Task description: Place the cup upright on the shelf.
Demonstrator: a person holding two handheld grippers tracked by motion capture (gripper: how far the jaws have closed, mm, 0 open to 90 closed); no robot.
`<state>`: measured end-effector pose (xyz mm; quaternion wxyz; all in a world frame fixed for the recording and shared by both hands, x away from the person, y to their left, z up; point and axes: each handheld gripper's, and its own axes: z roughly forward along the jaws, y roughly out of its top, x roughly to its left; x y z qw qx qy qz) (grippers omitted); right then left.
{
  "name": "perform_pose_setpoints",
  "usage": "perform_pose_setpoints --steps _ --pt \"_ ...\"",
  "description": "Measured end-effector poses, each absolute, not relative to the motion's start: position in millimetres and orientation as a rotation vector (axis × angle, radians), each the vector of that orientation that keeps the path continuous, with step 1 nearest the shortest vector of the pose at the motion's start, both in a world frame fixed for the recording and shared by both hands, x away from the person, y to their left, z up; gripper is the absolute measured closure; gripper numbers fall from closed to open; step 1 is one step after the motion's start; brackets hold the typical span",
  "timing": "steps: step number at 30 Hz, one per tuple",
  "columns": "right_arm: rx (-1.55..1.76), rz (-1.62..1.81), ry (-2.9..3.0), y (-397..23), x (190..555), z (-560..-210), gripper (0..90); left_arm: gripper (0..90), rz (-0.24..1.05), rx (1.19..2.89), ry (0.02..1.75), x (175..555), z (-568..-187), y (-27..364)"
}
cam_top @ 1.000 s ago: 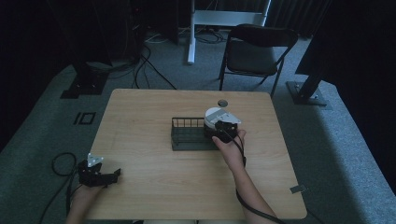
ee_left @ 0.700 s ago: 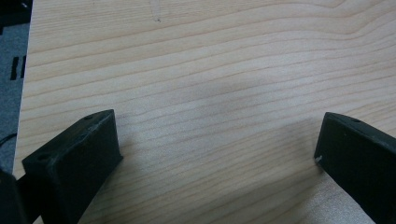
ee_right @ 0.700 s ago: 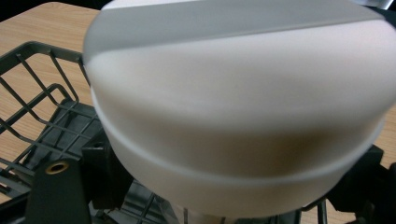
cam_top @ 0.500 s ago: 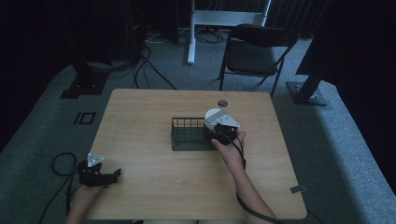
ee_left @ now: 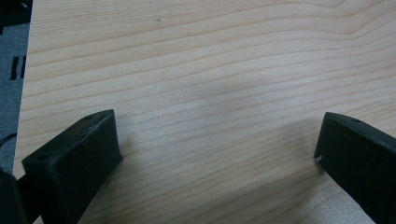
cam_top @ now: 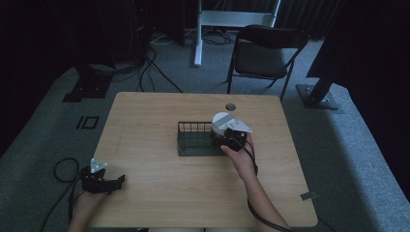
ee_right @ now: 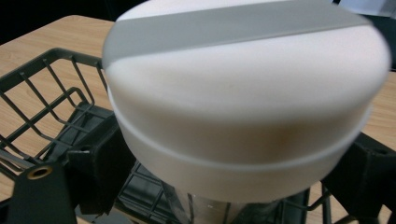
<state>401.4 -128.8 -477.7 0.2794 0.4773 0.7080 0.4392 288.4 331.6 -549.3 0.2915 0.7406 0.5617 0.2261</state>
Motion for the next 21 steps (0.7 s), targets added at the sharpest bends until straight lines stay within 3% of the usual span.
perform_pose_setpoints --steps 21 --pt "1.251 1.204 1.897 -146.1 386.1 -473.8 12.7 0.2 0.603 1.974 1.497 288.4 -549.3 331.7"
